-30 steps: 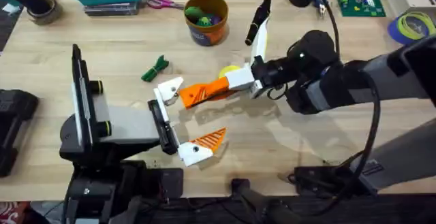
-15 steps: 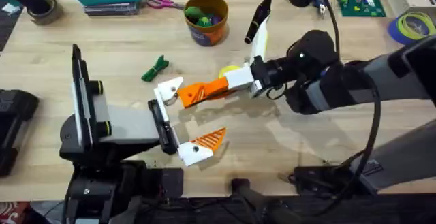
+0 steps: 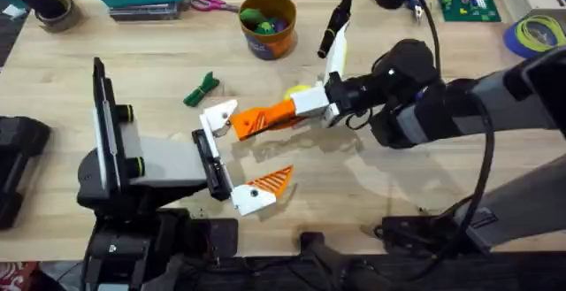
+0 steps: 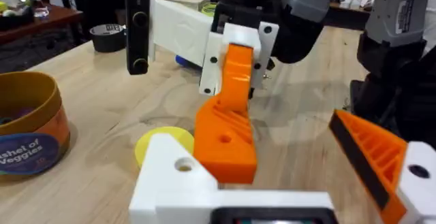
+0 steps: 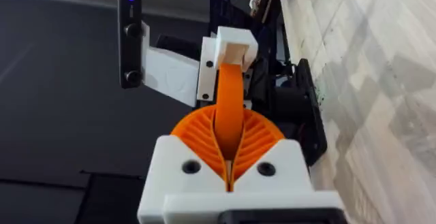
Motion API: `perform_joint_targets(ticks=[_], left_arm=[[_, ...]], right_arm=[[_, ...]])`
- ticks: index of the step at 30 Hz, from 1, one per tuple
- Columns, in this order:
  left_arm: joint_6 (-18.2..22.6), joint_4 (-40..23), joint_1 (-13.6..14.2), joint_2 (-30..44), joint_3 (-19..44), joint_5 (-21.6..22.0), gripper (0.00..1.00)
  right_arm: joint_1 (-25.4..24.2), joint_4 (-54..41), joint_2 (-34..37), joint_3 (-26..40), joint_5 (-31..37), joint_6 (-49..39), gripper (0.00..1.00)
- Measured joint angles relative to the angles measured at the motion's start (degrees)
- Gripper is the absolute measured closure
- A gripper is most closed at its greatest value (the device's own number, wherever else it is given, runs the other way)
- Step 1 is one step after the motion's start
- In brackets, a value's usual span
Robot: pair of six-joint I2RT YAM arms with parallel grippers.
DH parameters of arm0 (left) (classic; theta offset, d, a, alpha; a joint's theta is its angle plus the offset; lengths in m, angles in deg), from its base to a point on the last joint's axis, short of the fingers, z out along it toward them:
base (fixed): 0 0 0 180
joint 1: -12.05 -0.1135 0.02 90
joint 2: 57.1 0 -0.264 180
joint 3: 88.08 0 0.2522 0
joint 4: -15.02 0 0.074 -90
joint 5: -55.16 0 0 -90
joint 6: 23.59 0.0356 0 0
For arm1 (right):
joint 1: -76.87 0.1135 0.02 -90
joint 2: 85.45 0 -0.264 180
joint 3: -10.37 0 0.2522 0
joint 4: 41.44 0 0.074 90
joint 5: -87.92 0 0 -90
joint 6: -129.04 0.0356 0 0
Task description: Pick up the gripper from the table and insert it into the empty holder that is missing its gripper. Then pick up a screw, insert it into the mounting hole, and use the screwdriver to tighten it. Finally, clean up the table by picking up the vegetable and placing it into the bucket.
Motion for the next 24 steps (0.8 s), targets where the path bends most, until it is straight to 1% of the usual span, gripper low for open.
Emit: perform_joint_targets(ticks=[13,24], left_arm=[[0.0,0.0,0.0,0.0,0.0,-0.1,0.015],[0.0,0.0,0.0,0.0,0.0,-0.1,0.015]], right_arm=[[0.1,-1.4,0.0,0.1,0.5,0.5,0.993],[1.5,-1.4,0.0,0.2,2.0,0.5,0.993]])
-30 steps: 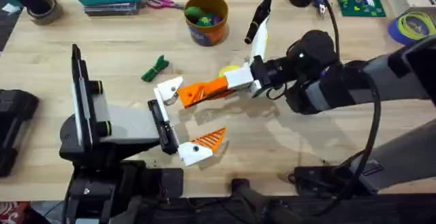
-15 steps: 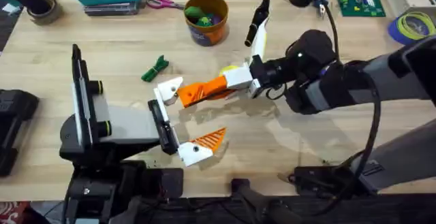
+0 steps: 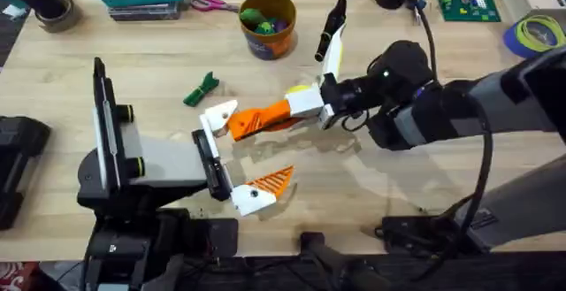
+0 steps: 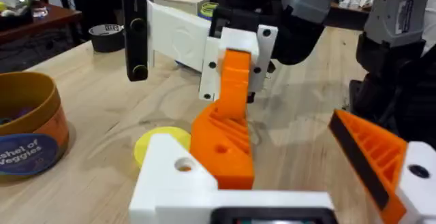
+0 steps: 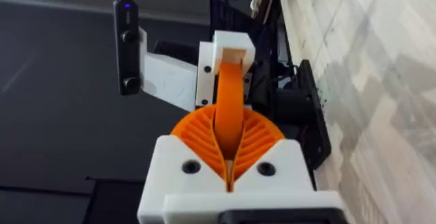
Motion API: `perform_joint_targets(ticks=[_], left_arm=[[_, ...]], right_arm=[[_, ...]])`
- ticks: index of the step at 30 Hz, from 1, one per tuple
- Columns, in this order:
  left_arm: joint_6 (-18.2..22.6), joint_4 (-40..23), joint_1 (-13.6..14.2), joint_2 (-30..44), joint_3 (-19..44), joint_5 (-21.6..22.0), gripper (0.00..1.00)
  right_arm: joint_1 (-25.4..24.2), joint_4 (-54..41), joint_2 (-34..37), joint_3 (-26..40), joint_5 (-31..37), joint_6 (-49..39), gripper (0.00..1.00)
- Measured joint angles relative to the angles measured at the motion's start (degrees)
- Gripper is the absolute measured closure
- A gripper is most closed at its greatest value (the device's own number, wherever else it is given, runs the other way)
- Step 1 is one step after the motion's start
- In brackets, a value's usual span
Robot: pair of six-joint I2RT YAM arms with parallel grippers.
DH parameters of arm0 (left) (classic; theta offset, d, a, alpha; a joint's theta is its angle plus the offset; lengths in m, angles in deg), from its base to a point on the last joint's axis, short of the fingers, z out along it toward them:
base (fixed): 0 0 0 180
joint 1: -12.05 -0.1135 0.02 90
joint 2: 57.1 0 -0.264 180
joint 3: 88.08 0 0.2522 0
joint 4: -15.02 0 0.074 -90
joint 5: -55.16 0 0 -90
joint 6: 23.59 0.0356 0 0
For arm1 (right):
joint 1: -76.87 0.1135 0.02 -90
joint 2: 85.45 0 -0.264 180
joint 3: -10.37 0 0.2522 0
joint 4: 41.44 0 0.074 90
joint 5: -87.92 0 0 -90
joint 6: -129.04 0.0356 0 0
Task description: Pick up the gripper from the table and insert it into the empty holder that is missing its gripper. Then pick up a screw, insert it into the mounting hole, and use the screwdriver to tighten it. Finally, clean up the table by picking up the vegetable and placing it into the bucket.
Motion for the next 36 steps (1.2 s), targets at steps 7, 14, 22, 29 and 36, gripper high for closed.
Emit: perform_joint_targets(ticks=[7,14,22,29,36], left_arm=[[0.1,0.1,0.0,0.0,0.0,0.5,0.016],[0.2,0.2,0.0,0.0,0.0,1.4,0.015],[0.3,0.2,0.0,0.0,0.0,1.4,0.015],[0.7,0.3,0.0,0.0,0.0,1.7,0.015],[0.7,0.3,0.0,0.0,0.0,1.7,0.015]], right_arm=[[0.8,-0.4,0.3,1.1,1.2,0.0,0.993],[2.1,-0.5,3.0,4.3,1.1,0.0,0.993],[2.7,-0.7,6.4,8.9,0.4,0.0,0.993],[2.7,-1.2,6.6,9.8,-0.3,0.0,0.993],[2.9,-1.2,6.6,9.8,-0.3,0.0,0.993]])
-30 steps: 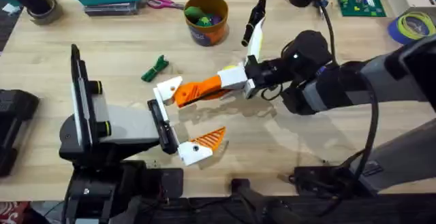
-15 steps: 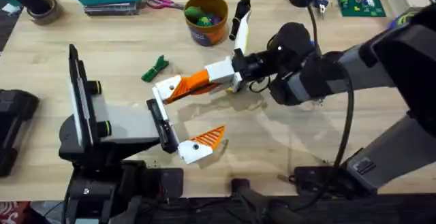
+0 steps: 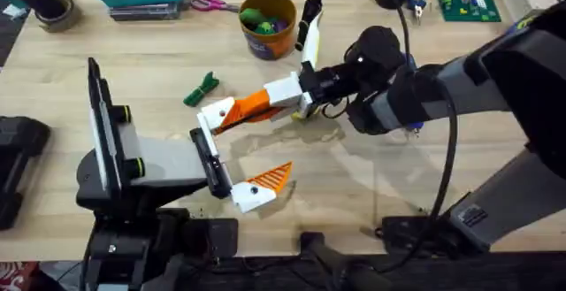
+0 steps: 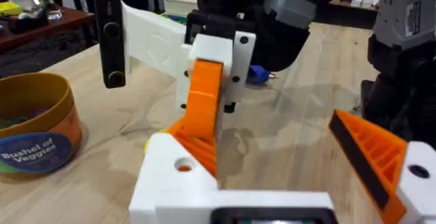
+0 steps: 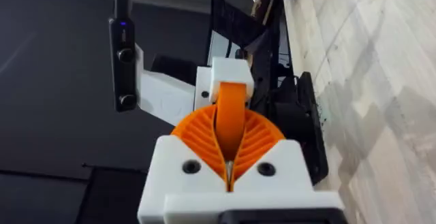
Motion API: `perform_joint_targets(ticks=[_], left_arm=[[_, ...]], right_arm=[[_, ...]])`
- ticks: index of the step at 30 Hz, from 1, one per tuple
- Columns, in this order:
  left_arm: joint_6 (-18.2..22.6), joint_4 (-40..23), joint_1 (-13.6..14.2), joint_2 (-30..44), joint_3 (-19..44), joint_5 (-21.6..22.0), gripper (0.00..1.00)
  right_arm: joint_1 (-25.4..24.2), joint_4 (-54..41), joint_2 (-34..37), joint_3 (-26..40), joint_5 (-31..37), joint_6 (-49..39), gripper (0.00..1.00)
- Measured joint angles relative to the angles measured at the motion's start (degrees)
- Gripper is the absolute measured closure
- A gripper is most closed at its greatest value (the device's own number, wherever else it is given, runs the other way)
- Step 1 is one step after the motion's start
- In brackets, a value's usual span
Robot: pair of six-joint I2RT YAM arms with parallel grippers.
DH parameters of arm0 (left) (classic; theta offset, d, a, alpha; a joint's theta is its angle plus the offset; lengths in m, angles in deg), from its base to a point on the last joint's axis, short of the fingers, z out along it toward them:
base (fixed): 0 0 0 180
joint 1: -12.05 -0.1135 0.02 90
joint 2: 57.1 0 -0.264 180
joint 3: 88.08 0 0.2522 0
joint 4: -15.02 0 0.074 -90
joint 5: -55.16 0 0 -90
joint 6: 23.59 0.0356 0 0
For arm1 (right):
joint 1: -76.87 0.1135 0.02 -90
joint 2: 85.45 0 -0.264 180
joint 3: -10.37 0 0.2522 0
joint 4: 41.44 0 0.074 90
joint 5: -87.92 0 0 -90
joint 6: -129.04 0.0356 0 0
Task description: Pick up the gripper from the table and insert it into the empty holder that is missing its gripper. Then pick up a screw, insert it into the mounting hole, and use the screwdriver to tighten it. Finally, clean up the table by picking up the vegetable and placing it into the bucket.
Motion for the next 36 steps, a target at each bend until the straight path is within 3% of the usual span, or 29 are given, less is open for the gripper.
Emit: perform_joint_targets(ticks=[27,29,32,36], left_arm=[[0.0,0.0,0.0,0.0,0.0,0.1,0.015],[0.0,0.0,0.0,0.0,0.0,0.1,0.016],[-0.2,-0.1,0.0,0.0,0.0,-0.5,0.015],[-0.3,-0.1,0.1,0.0,0.0,-0.7,0.015]], right_arm=[[0.2,0.0,0.0,0.0,0.1,0.0,0.969],[0.2,-0.1,0.0,0.0,0.0,0.1,0.859],[0.8,0.4,0.0,0.5,0.2,0.0,0.488],[1.2,0.6,0.0,0.9,0.4,-0.1,0.115]])
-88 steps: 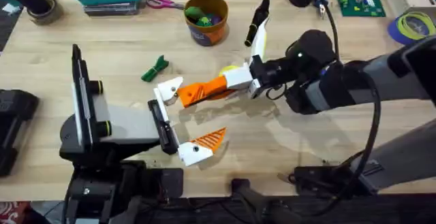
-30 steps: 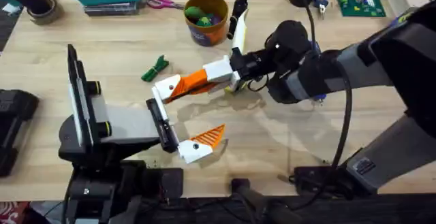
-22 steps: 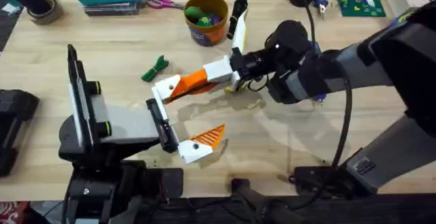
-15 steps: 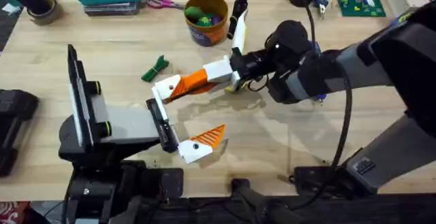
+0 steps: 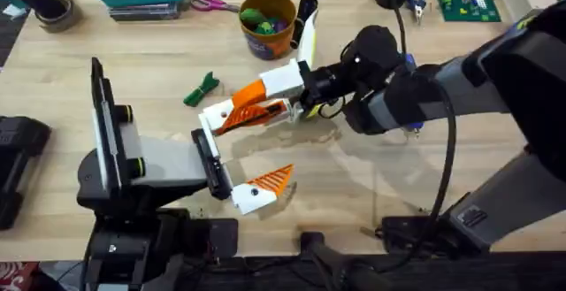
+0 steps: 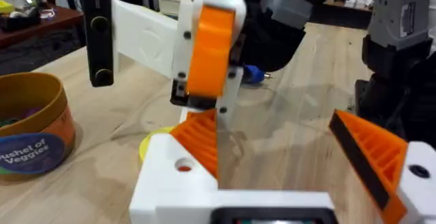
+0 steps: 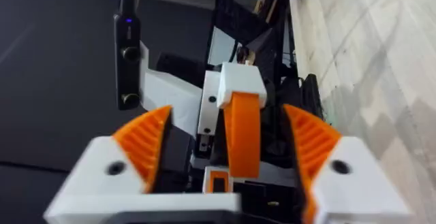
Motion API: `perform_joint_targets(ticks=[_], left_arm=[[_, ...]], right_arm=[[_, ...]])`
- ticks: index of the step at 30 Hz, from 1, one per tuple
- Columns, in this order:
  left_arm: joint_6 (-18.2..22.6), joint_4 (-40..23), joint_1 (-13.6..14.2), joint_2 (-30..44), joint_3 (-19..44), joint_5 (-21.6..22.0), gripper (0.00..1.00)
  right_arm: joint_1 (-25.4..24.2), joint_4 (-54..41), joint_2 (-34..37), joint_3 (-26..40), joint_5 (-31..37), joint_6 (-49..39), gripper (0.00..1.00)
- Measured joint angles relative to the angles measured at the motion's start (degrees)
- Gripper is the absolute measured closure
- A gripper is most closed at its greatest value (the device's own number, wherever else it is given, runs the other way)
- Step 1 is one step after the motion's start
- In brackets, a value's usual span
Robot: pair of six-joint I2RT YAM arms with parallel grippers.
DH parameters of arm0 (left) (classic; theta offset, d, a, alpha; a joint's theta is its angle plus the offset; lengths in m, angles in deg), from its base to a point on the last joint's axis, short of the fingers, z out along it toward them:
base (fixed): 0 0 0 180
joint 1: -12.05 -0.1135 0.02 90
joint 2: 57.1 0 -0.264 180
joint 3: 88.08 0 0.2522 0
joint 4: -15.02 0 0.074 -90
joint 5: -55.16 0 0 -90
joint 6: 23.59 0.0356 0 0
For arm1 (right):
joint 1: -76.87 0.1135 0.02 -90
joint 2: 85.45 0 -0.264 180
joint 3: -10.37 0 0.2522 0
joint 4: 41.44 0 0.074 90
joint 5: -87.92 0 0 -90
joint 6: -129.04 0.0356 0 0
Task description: Pick up the gripper from the table and insert it into the empty holder that is missing its gripper. Then pick up a screw, insert it into the mounting hole, and use the screwdriver to tighten it. Finally, clean up the table by picking up the vegetable and placing it into the bucket.
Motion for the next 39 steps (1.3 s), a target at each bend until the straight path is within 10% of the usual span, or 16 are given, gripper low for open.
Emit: perform_joint_targets(ticks=[23,39], left_arm=[[-0.2,0.0,0.0,0.0,0.0,-0.2,0.016],[-0.2,-0.1,0.0,0.0,0.0,-0.2,0.015]], right_arm=[[-6.3,-1.5,-0.4,0.0,-0.8,-0.5,0.007],[-23.8,-78.2,-21.5,5.6,-0.1,-49.7,0.006]])
